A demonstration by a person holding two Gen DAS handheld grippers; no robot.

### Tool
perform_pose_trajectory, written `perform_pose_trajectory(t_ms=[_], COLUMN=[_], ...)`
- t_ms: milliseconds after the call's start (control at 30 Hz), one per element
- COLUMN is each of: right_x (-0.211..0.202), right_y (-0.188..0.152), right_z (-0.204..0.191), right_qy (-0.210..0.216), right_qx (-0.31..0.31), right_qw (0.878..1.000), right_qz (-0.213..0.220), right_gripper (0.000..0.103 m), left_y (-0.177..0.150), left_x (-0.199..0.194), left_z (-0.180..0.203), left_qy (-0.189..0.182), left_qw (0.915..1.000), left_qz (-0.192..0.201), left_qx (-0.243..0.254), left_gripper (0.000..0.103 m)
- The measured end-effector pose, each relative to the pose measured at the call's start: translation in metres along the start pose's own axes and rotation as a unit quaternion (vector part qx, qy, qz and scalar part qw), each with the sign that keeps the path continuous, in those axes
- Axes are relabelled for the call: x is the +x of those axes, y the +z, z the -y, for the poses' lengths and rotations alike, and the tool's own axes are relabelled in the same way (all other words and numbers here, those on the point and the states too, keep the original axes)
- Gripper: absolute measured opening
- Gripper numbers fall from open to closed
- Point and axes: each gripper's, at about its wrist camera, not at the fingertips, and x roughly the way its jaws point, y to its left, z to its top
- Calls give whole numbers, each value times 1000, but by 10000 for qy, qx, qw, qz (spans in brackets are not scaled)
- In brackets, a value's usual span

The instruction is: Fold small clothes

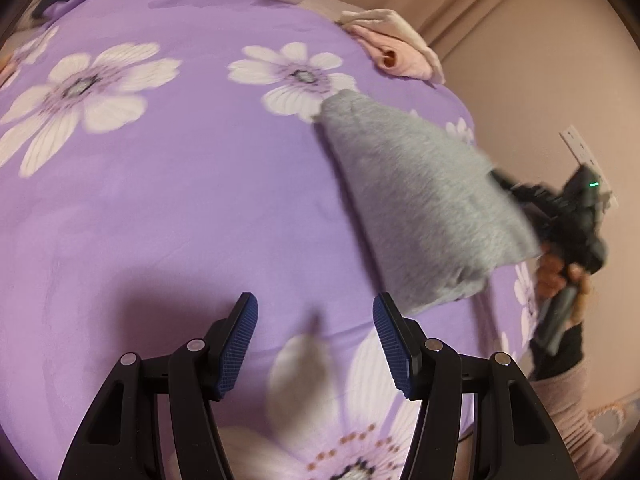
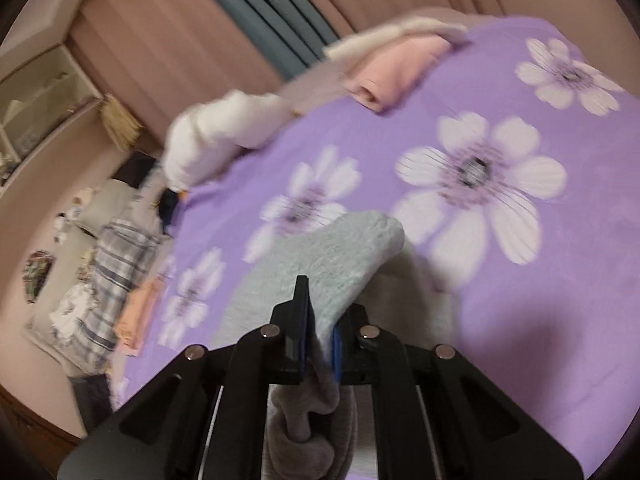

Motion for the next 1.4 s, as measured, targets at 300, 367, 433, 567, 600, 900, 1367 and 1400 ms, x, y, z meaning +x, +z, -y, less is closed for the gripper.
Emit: perform_pose_trajectory(t_ms=[300,367,433,567,600,900,1367,1400], right_x=[38,39,38,33,29,-26,6,8], right_y=[-25,-28,-28,-28,-29,-39,-87,-88], right_z=[33,29,30,33,31,-6,16,14], right_qy=[-392,-496,-523,-639,-709,-793,-1130,-1189], right_qx=[243,70,21,-31,-95,-753,-1003,-1076], right_qw=[9977,9974,9974,9968,9965,9934,9875,9861], right_qz=[-505,-518,-501,-485,-430,344,-452,-441], right_gripper=[11,11,12,14,14,16,5,5], left_y=[58,64,65,49,43,25,6,6], left_x=[18,30,45,75,81,96,102,102], left_z=[92,112,126,135,133,129,127,126], left_qy=[-357,-475,-394,6,97,276,575,548], left_qw=[9919,9883,9848,9765,9742,9666,9484,9497], left_qz=[300,205,86,-274,-361,-413,-321,-285], left_qx=[1182,1435,1687,2139,2226,2513,3101,3071], left_gripper=[58,58,58,58,58,58,58,58])
